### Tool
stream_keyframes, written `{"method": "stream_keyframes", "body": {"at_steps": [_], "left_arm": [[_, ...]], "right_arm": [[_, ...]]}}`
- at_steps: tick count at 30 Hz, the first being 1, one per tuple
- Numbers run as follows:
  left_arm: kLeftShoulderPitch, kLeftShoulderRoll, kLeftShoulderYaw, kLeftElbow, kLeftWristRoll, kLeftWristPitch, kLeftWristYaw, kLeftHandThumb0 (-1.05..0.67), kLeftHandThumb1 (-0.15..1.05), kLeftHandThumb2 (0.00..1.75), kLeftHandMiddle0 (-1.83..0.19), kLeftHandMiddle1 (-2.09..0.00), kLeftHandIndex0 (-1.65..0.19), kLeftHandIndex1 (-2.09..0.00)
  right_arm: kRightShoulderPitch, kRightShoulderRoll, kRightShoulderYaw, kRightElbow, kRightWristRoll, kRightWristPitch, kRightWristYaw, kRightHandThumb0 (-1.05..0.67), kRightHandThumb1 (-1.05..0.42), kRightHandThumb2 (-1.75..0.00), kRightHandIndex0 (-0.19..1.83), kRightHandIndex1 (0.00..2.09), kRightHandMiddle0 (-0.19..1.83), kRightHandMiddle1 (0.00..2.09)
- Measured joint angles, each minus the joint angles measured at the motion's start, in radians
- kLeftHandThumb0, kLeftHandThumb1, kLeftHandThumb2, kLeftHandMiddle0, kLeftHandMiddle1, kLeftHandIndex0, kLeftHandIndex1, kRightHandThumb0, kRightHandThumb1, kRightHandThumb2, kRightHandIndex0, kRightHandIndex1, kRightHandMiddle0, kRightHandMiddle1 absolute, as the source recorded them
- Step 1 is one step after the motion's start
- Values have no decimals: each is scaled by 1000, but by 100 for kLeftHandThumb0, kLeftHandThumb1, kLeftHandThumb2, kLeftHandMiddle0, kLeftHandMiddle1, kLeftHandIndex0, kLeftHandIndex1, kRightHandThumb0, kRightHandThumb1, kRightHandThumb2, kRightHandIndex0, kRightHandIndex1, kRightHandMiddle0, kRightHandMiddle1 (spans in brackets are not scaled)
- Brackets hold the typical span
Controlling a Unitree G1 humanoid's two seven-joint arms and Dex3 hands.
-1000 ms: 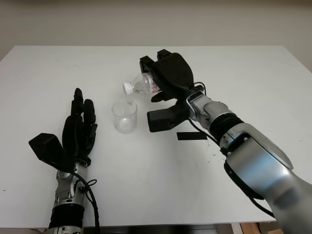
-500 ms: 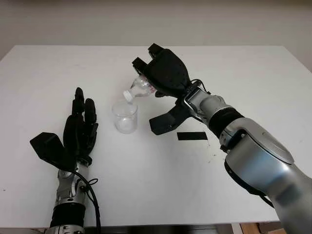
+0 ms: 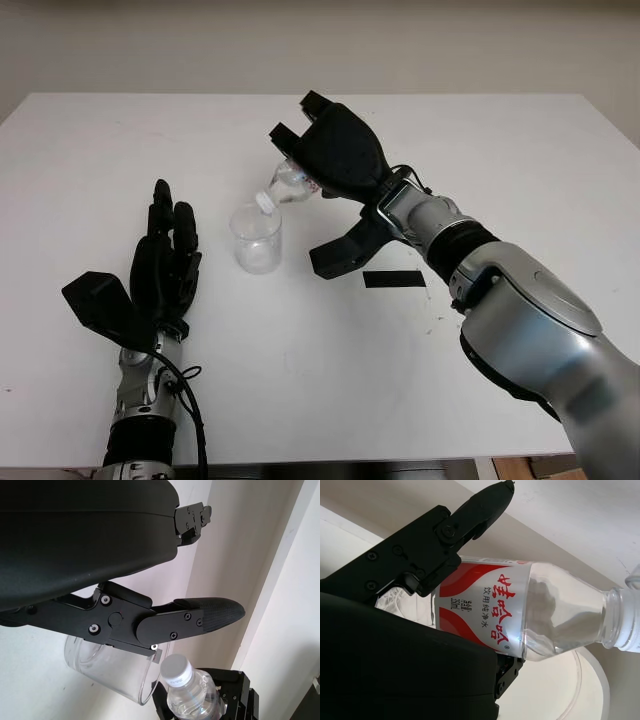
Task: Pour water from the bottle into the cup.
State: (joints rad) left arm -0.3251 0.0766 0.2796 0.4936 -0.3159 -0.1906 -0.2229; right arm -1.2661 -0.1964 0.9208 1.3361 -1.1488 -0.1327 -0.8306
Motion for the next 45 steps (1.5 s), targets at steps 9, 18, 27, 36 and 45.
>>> {"method": "stream_keyframes", "body": {"at_steps": [9,18,27,36,45], "left_arm": [[-4,0,-2,11,3,-10,-5,-69,105,54,15,-6,16,-6],[-4,1,-2,9,2,-9,-6,-69,105,54,15,-6,16,-6],[2,1,1,-7,-4,4,-9,-69,105,50,14,-6,16,-6],[8,6,0,-16,-3,19,-18,-69,105,53,14,-6,16,-6],[19,5,-3,-37,-2,30,-22,-69,105,54,16,-5,18,-5]], "right_arm": [[0,1,7,0,0,0,-11,-40,-93,-5,101,209,41,180],[1,3,-42,0,67,-59,-1,-36,-91,-5,100,209,39,174],[39,28,-405,-25,498,-235,292,-20,-100,-9,135,209,104,209],[152,27,-603,-72,716,-286,491,-17,-102,-11,143,209,113,209],[237,34,-806,-189,976,-240,761,-21,-104,-16,130,209,117,209]]}}
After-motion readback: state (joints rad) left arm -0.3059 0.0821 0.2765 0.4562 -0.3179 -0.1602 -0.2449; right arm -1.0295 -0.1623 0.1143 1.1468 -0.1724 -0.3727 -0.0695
